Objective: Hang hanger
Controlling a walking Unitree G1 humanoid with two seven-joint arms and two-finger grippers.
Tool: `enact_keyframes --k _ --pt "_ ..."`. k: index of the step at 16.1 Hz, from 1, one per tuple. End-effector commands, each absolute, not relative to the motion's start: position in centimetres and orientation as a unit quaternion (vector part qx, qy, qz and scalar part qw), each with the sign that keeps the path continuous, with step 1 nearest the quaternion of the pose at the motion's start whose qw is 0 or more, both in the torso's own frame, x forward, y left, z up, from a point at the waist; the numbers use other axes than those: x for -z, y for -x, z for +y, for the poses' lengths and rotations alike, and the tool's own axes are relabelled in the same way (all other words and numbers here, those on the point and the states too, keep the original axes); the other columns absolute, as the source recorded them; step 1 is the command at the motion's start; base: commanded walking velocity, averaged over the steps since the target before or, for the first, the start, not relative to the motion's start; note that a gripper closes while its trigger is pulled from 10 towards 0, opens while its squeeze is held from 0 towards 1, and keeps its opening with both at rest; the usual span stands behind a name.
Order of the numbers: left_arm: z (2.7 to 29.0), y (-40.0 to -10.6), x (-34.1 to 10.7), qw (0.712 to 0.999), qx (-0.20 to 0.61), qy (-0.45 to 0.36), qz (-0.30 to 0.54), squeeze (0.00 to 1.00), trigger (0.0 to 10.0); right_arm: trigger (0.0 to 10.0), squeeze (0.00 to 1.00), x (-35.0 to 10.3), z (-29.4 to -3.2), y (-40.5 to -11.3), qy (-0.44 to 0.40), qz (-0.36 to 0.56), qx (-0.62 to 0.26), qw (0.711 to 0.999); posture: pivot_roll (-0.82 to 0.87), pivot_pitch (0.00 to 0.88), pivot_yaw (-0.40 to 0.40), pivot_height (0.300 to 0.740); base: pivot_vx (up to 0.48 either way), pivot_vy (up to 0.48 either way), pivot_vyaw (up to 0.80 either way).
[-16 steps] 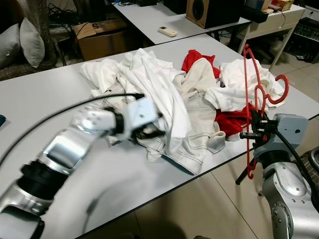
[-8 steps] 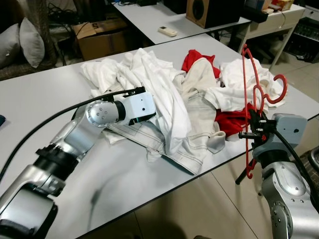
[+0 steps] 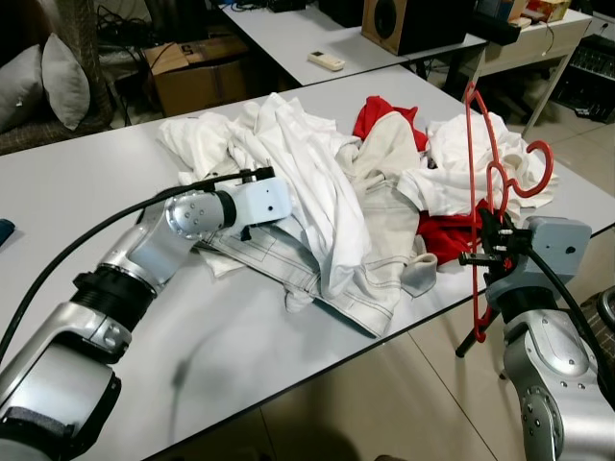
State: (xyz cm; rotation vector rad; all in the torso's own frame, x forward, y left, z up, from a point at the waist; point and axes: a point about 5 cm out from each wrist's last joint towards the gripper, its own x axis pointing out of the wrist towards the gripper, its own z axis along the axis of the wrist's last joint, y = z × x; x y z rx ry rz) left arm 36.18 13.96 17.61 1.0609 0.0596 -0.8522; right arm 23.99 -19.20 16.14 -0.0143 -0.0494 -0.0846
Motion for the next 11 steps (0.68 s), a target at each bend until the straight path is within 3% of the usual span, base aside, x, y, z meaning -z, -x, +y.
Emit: enact_keyframes --k 1,7,9,11 --pt "14.4 -36.5 -18.1 0.773 0.388 -0.501 0.028 0.00 0.0 10.0 0.00 -16.7 -19.2 -24.2 0.009 -0.034 0.039 0.999 -0.09 0.006 0.040 0.740 0.000 0.000 0.00" --pt "15.3 -36.6 -18.8 0.782 0.384 -0.490 0.019 0.00 0.0 10.0 0.00 -16.7 -19.1 -24.1 0.024 -0.030 0.007 0.999 -0.09 0.005 0.044 0.740 0.000 0.000 0.00" --pt "15.1 -36.6 -19.4 0.793 0.386 -0.471 0.006 0.00 0.0 10.0 0.00 -17.5 -18.9 -23.6 0.024 -0.034 -0.054 0.998 -0.09 0.005 0.048 0.740 0.000 0.000 0.00" --pt "14.9 -37.0 -20.4 0.821 0.375 -0.431 -0.016 0.00 0.0 10.0 0.00 -18.7 -18.6 -21.8 0.031 -0.022 -0.175 0.984 -0.10 0.002 0.051 0.740 0.000 0.000 0.00"
